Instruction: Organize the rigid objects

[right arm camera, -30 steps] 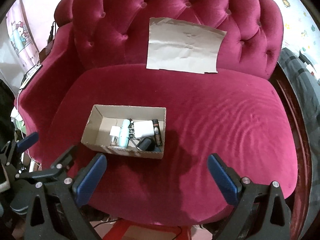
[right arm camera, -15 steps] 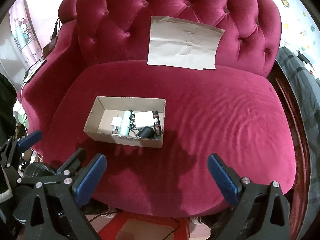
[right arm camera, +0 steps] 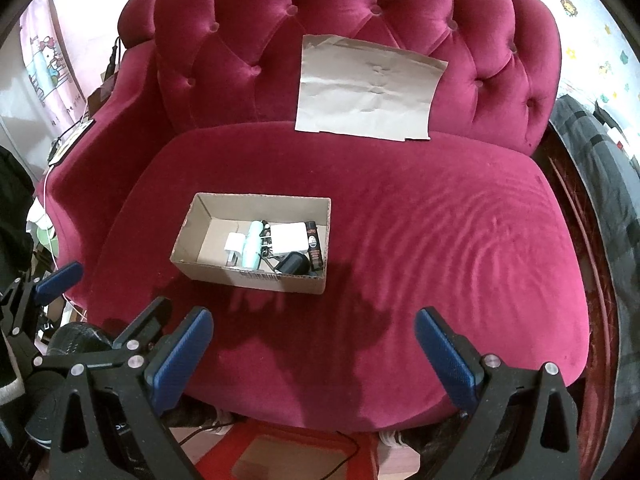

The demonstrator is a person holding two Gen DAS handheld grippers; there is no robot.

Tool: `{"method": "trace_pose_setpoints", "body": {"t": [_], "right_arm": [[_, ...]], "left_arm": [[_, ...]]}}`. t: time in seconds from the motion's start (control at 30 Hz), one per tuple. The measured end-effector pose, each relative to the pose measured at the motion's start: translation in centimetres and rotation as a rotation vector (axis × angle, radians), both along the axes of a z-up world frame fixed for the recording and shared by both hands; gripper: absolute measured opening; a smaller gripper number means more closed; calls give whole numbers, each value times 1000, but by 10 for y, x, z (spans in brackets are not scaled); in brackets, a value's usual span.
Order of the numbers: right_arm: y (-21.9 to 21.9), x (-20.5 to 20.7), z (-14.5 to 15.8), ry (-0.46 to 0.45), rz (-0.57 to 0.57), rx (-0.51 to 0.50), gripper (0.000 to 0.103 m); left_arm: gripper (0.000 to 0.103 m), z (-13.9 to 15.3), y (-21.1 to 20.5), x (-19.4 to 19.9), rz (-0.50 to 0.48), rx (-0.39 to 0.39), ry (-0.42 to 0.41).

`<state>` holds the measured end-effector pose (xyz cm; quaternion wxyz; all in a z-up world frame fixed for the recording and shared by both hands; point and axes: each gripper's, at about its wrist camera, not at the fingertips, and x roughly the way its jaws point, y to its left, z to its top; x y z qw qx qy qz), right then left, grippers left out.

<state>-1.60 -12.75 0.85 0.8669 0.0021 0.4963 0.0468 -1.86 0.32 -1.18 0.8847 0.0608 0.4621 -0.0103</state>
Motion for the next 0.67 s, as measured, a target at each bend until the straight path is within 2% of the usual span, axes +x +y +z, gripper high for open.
{"method": "trace_pose_setpoints", "body": {"t": [0.67], "right_arm": [[-5, -1, 1, -8, -12, 10, 103]], "left_arm": [[103, 2, -3, -2, -3, 6, -4]]}}
